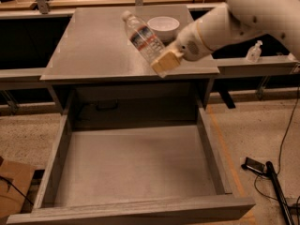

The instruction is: Pick water bottle from top drawer and place on counter

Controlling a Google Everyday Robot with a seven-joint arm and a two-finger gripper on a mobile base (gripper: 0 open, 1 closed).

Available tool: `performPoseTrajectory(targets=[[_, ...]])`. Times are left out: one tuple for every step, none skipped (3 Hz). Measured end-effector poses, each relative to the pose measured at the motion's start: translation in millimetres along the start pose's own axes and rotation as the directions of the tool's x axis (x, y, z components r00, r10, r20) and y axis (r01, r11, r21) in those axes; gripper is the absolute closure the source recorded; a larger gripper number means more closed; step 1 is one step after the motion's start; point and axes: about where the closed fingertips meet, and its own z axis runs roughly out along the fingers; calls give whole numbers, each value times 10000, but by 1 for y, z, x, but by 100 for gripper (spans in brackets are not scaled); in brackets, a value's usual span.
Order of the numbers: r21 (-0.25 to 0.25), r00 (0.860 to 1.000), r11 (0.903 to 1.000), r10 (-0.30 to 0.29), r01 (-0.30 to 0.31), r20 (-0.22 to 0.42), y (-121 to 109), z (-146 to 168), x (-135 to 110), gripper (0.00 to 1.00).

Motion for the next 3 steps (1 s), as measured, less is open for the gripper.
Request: performPoseTrajectory(targets=[[259,9923,9996,22,-55,1239,-47,34,-52,100],[361,9914,9993,0,-47,1309,-50,35,-58,100],[644,9930,9970,353,-427,1127,-54,49,-54,100]])
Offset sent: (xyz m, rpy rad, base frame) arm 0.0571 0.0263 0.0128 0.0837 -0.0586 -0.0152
